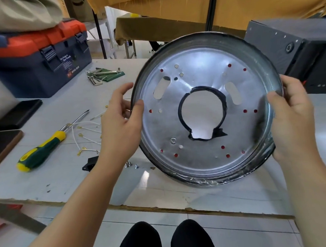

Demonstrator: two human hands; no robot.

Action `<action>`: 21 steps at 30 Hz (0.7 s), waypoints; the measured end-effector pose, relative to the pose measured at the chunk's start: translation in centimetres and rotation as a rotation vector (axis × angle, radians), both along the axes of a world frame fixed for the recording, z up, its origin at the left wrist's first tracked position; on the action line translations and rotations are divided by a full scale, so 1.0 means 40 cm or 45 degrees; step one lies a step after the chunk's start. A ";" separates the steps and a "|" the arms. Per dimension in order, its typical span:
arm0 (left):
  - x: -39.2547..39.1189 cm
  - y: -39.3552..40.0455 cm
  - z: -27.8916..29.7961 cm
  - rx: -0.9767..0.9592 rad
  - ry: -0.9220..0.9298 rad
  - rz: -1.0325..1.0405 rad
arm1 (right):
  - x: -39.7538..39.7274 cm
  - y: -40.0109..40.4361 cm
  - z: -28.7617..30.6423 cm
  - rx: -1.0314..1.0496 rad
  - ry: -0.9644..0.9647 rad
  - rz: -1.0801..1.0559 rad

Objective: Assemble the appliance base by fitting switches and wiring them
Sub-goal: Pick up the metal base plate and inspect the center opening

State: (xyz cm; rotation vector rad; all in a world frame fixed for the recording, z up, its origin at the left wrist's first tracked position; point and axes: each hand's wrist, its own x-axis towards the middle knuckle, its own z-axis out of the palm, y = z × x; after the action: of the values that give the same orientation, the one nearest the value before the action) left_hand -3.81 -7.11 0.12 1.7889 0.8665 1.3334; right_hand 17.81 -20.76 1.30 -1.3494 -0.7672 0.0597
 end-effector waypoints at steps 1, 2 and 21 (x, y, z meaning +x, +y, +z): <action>0.000 0.000 0.003 0.017 0.003 0.006 | -0.001 0.003 0.002 0.008 0.001 0.006; 0.000 0.001 0.006 0.028 0.006 0.009 | -0.001 0.006 0.004 0.014 0.008 0.010; -0.003 0.028 -0.010 -0.110 0.067 0.021 | 0.004 -0.005 -0.016 -0.001 0.122 0.196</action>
State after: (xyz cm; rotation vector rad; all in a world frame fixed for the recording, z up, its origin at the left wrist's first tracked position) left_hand -3.93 -5.99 -0.26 1.7601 0.9551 1.2457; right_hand 17.99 -20.96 0.67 -1.2767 -0.7888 0.2448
